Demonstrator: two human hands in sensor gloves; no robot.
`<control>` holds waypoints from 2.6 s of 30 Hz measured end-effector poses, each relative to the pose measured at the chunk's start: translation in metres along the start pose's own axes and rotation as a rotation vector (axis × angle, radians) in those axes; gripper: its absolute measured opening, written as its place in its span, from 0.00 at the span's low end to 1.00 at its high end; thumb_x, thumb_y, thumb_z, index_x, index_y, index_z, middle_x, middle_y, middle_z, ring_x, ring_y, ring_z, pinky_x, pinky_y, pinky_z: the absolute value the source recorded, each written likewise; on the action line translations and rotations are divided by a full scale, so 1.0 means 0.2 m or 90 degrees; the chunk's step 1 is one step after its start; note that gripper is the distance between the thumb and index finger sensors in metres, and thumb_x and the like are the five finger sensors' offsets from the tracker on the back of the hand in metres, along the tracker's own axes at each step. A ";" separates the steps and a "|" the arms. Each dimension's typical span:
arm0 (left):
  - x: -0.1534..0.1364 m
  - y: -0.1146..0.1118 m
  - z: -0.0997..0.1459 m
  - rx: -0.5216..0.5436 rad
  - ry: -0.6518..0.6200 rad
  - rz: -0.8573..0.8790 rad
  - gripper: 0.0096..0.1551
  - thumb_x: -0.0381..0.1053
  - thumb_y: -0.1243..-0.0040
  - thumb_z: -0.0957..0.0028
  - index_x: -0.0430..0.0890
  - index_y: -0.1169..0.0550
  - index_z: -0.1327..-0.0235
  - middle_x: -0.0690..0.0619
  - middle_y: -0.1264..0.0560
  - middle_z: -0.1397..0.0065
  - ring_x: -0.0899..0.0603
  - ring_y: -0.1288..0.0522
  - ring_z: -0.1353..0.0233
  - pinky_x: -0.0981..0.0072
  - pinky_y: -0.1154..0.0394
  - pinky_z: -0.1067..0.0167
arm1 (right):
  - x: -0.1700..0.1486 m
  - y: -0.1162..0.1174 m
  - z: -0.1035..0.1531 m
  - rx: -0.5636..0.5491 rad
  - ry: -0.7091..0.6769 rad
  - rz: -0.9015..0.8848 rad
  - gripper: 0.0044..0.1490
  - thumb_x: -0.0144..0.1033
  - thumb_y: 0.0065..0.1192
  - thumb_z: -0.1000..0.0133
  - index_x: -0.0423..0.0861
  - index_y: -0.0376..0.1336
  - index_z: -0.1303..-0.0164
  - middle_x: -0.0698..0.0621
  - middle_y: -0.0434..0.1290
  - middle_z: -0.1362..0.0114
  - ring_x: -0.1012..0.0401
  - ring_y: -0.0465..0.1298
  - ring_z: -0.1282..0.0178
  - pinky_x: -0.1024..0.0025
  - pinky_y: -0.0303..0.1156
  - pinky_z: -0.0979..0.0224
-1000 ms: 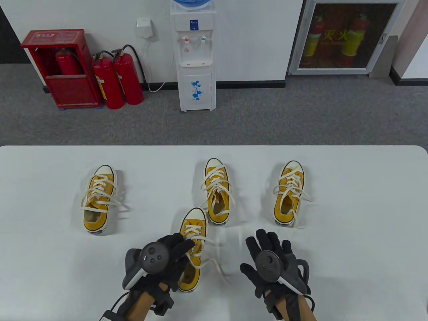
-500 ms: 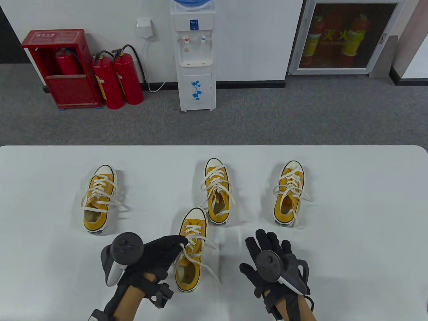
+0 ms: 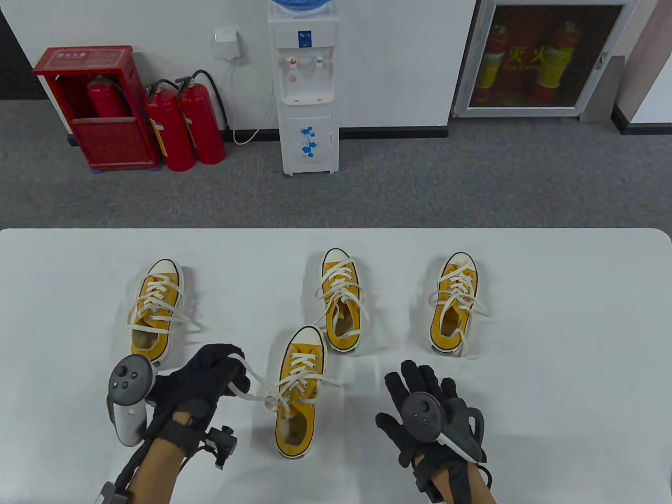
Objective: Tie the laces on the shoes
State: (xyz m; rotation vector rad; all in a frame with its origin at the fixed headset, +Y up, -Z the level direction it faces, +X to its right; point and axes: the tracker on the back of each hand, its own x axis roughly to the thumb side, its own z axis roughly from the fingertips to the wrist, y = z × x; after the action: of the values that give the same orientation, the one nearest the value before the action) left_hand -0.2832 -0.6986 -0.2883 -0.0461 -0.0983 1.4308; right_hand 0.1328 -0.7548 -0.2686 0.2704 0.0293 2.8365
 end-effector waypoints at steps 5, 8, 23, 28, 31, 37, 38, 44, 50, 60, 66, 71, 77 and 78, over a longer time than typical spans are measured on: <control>-0.14 0.05 0.00 0.000 0.028 0.068 0.23 0.65 0.34 0.51 0.54 0.20 0.49 0.55 0.14 0.53 0.57 0.13 0.79 0.55 0.12 0.66 | 0.01 -0.01 0.00 -0.009 -0.004 0.006 0.52 0.66 0.57 0.52 0.54 0.51 0.19 0.50 0.40 0.13 0.40 0.46 0.12 0.28 0.39 0.21; -0.21 0.06 -0.01 -0.007 0.049 0.072 0.21 0.69 0.33 0.53 0.55 0.17 0.59 0.57 0.11 0.60 0.57 0.14 0.84 0.56 0.12 0.71 | 0.01 -0.01 0.01 -0.013 -0.003 0.003 0.52 0.66 0.57 0.52 0.53 0.51 0.19 0.50 0.40 0.13 0.40 0.46 0.12 0.28 0.39 0.21; -0.29 -0.04 0.03 -0.098 0.008 0.273 0.16 0.65 0.40 0.46 0.57 0.17 0.56 0.53 0.17 0.31 0.54 0.13 0.74 0.53 0.14 0.57 | 0.12 -0.07 -0.06 -0.013 0.026 0.000 0.50 0.64 0.58 0.52 0.52 0.55 0.21 0.49 0.47 0.13 0.40 0.54 0.13 0.31 0.48 0.20; -0.24 -0.03 0.04 -0.095 -0.033 0.256 0.17 0.65 0.42 0.45 0.59 0.19 0.52 0.54 0.28 0.20 0.53 0.14 0.68 0.51 0.16 0.51 | 0.24 -0.10 -0.15 -0.010 0.020 -0.008 0.46 0.61 0.62 0.51 0.51 0.60 0.24 0.48 0.57 0.16 0.45 0.71 0.23 0.39 0.62 0.24; -0.24 -0.03 0.04 -0.083 -0.042 0.215 0.17 0.65 0.42 0.45 0.60 0.19 0.50 0.54 0.32 0.17 0.51 0.14 0.64 0.49 0.18 0.47 | 0.31 -0.08 -0.21 -0.005 0.030 -0.029 0.42 0.56 0.65 0.51 0.50 0.63 0.26 0.47 0.61 0.19 0.50 0.79 0.35 0.46 0.70 0.32; -0.23 -0.03 0.05 -0.068 -0.045 0.153 0.18 0.65 0.41 0.46 0.59 0.18 0.49 0.51 0.28 0.19 0.49 0.14 0.61 0.46 0.19 0.45 | 0.42 0.05 -0.35 0.064 0.056 -0.046 0.41 0.48 0.71 0.51 0.50 0.62 0.26 0.46 0.62 0.20 0.58 0.83 0.51 0.54 0.75 0.42; -0.24 -0.03 0.05 -0.070 -0.043 0.149 0.18 0.65 0.41 0.46 0.59 0.18 0.49 0.51 0.27 0.20 0.49 0.14 0.61 0.45 0.20 0.45 | 0.42 0.07 -0.36 0.072 0.058 -0.044 0.41 0.47 0.71 0.51 0.50 0.61 0.26 0.47 0.62 0.20 0.58 0.82 0.51 0.55 0.76 0.42; -0.24 -0.05 0.06 -0.062 -0.046 0.129 0.21 0.63 0.40 0.45 0.57 0.20 0.44 0.51 0.26 0.22 0.44 0.16 0.44 0.38 0.27 0.34 | 0.45 0.17 -0.40 0.081 0.072 -0.043 0.41 0.45 0.70 0.50 0.49 0.60 0.25 0.45 0.59 0.19 0.62 0.82 0.57 0.60 0.78 0.49; -0.24 -0.06 0.06 -0.060 -0.044 0.150 0.21 0.62 0.40 0.46 0.56 0.20 0.43 0.49 0.24 0.23 0.44 0.16 0.42 0.37 0.28 0.32 | 0.40 0.17 -0.40 0.012 0.094 -0.149 0.29 0.44 0.70 0.51 0.49 0.73 0.40 0.46 0.67 0.24 0.61 0.84 0.59 0.60 0.78 0.52; -0.26 -0.05 0.06 -0.068 -0.036 0.216 0.22 0.61 0.40 0.45 0.56 0.21 0.41 0.50 0.24 0.24 0.48 0.14 0.49 0.43 0.22 0.37 | 0.30 -0.05 -0.23 -0.027 0.071 -0.359 0.27 0.46 0.66 0.49 0.42 0.73 0.47 0.46 0.67 0.26 0.63 0.83 0.61 0.60 0.78 0.52; -0.25 -0.05 0.06 -0.063 -0.044 0.216 0.24 0.61 0.39 0.45 0.56 0.23 0.38 0.50 0.25 0.23 0.49 0.13 0.53 0.45 0.20 0.42 | 0.31 -0.20 -0.17 -0.103 -0.027 -0.514 0.27 0.51 0.67 0.49 0.42 0.74 0.54 0.47 0.71 0.31 0.64 0.82 0.64 0.60 0.78 0.53; -0.23 -0.07 0.06 -0.067 -0.057 0.137 0.28 0.63 0.39 0.46 0.56 0.26 0.33 0.49 0.28 0.21 0.51 0.15 0.59 0.47 0.19 0.45 | 0.35 -0.26 -0.12 -0.145 -0.116 -0.593 0.26 0.54 0.68 0.49 0.42 0.77 0.61 0.48 0.76 0.36 0.65 0.81 0.68 0.59 0.78 0.54; -0.20 -0.13 0.07 -0.105 -0.079 0.058 0.35 0.68 0.39 0.47 0.56 0.30 0.28 0.48 0.29 0.20 0.50 0.15 0.60 0.47 0.20 0.46 | 0.43 -0.27 -0.08 -0.141 -0.171 -0.648 0.25 0.53 0.70 0.50 0.42 0.79 0.64 0.48 0.78 0.38 0.61 0.80 0.61 0.53 0.75 0.46; -0.19 -0.15 0.07 -0.113 -0.087 0.038 0.36 0.69 0.39 0.47 0.56 0.30 0.28 0.48 0.30 0.20 0.50 0.15 0.60 0.47 0.20 0.46 | 0.45 -0.27 -0.08 -0.138 -0.178 -0.642 0.25 0.53 0.71 0.50 0.43 0.80 0.64 0.49 0.77 0.37 0.60 0.80 0.58 0.52 0.74 0.43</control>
State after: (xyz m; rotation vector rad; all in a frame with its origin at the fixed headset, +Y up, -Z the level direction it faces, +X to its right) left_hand -0.2610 -0.7413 -0.2723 -0.0973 -0.3386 1.4808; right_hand 0.0607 -0.6769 -0.2700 0.4443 -0.1551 1.7683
